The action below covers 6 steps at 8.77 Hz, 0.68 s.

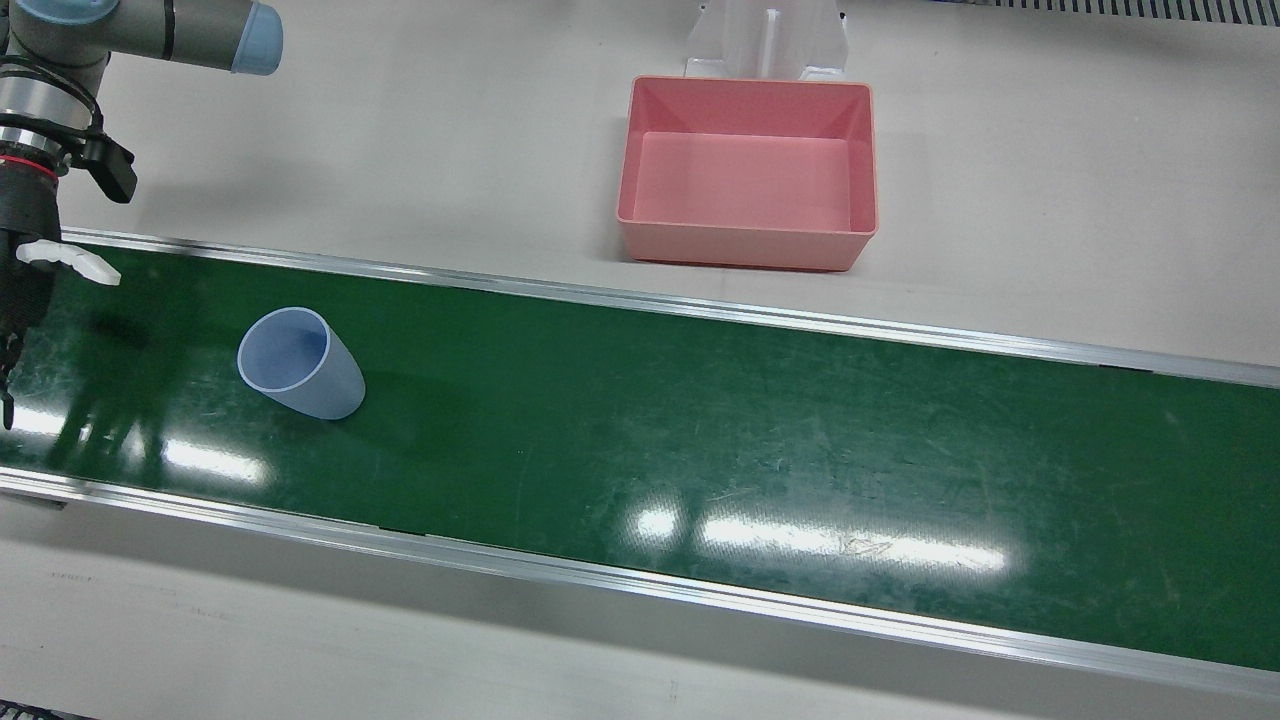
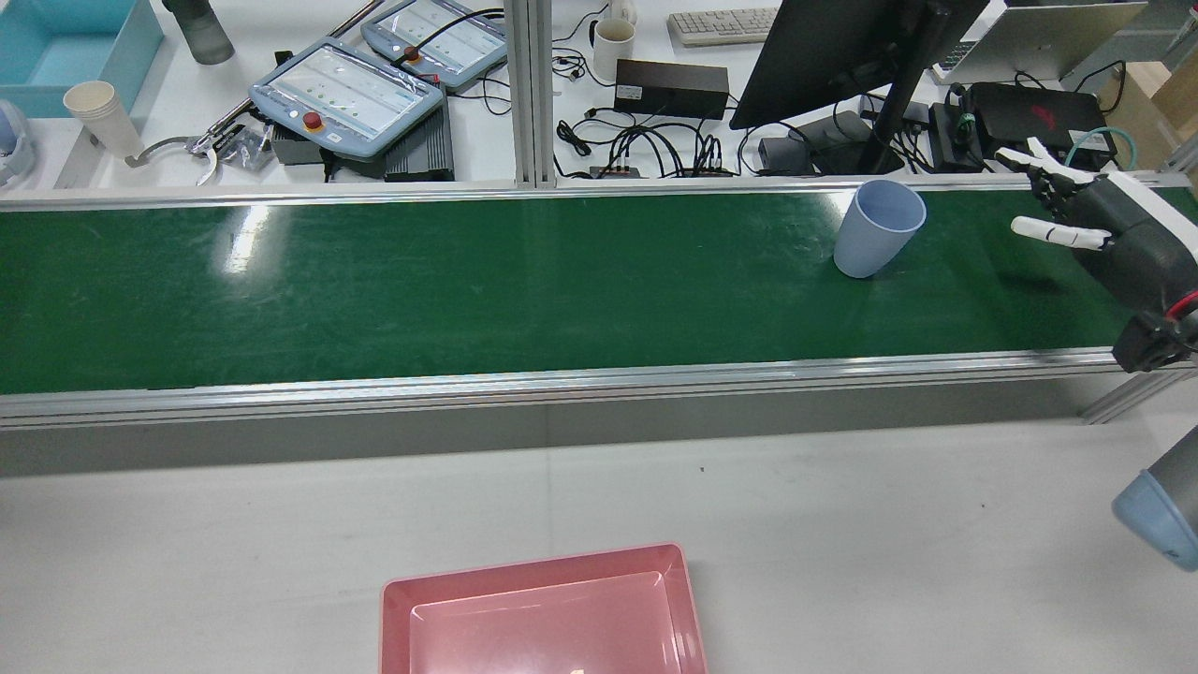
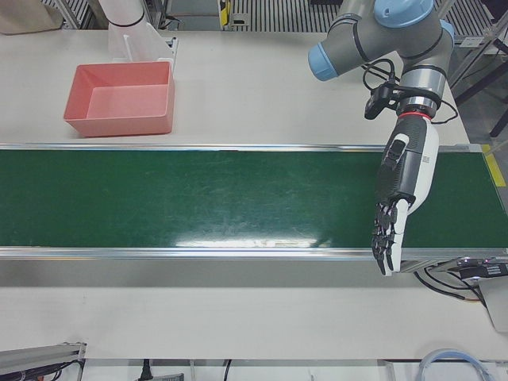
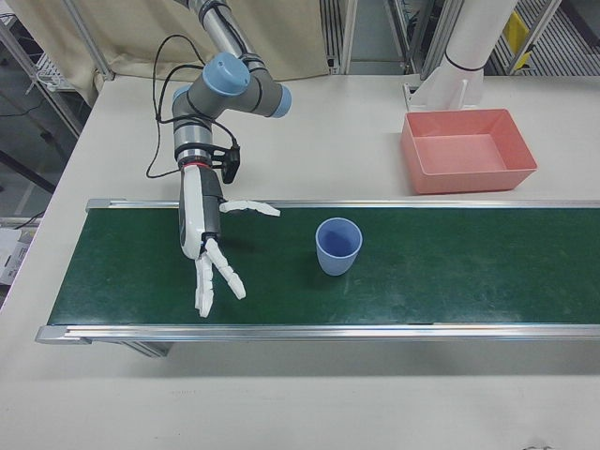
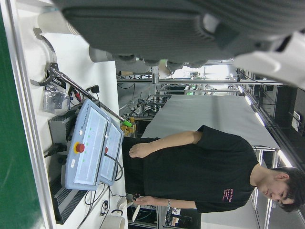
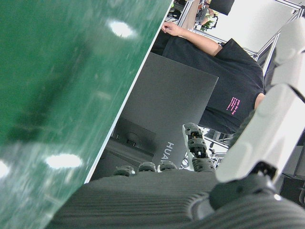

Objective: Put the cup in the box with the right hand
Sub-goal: 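Move the right hand toward the approaching pale blue cup on the belt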

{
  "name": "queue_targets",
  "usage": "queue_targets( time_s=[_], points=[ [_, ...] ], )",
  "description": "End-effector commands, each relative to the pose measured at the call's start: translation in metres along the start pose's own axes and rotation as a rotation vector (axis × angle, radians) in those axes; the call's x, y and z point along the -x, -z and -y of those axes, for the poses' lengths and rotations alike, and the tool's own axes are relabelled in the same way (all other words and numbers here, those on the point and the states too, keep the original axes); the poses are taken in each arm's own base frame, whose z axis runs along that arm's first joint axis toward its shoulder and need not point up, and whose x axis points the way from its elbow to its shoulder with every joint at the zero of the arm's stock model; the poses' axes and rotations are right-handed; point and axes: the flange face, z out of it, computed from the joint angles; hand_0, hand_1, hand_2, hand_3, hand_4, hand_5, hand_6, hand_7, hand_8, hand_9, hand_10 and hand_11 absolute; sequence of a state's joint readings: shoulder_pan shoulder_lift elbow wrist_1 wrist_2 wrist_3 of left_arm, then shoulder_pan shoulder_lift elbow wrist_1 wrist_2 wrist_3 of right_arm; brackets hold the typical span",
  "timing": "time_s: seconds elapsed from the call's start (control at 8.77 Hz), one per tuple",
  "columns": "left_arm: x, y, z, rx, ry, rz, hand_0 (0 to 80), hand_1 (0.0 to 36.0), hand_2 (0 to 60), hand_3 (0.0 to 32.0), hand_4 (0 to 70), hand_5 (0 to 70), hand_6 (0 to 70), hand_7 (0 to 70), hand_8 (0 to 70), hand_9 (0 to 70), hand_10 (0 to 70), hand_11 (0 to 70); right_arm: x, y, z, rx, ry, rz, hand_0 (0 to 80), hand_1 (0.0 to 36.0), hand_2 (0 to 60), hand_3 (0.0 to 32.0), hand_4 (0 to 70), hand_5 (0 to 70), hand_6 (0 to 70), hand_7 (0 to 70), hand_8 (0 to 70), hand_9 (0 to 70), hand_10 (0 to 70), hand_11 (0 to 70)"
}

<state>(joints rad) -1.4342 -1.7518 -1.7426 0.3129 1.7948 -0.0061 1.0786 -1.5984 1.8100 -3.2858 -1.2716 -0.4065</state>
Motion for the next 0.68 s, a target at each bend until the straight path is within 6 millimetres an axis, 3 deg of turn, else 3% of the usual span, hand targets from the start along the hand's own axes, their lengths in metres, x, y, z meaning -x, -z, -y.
queue_targets(
  time_s=[0.0,0.57],
  points=[
    [0.0000,0.0000,0.0000,0.000,0.000,0.000,0.0,0.0,0.0,0.0,0.0,0.0,0.0,0.0,0.0,0.0,0.0,0.0,-0.0108,-0.0007,-0.0100,0.019,-0.004,-0.020,39.3,12.4,16.4,0.0,0.0,3.3,1.3,0.8,1.3,0.9,0.0,0.0],
    [0.0000,0.0000,0.0000,0.000,0.000,0.000,0.0,0.0,0.0,0.0,0.0,0.0,0.0,0.0,0.0,0.0,0.0,0.0,-0.0188,-0.0007,-0.0140,0.024,-0.006,-0.028,39.2,12.3,16.8,0.0,0.0,3.3,1.6,2.8,1.4,1.0,0.0,0.0]
  ],
)
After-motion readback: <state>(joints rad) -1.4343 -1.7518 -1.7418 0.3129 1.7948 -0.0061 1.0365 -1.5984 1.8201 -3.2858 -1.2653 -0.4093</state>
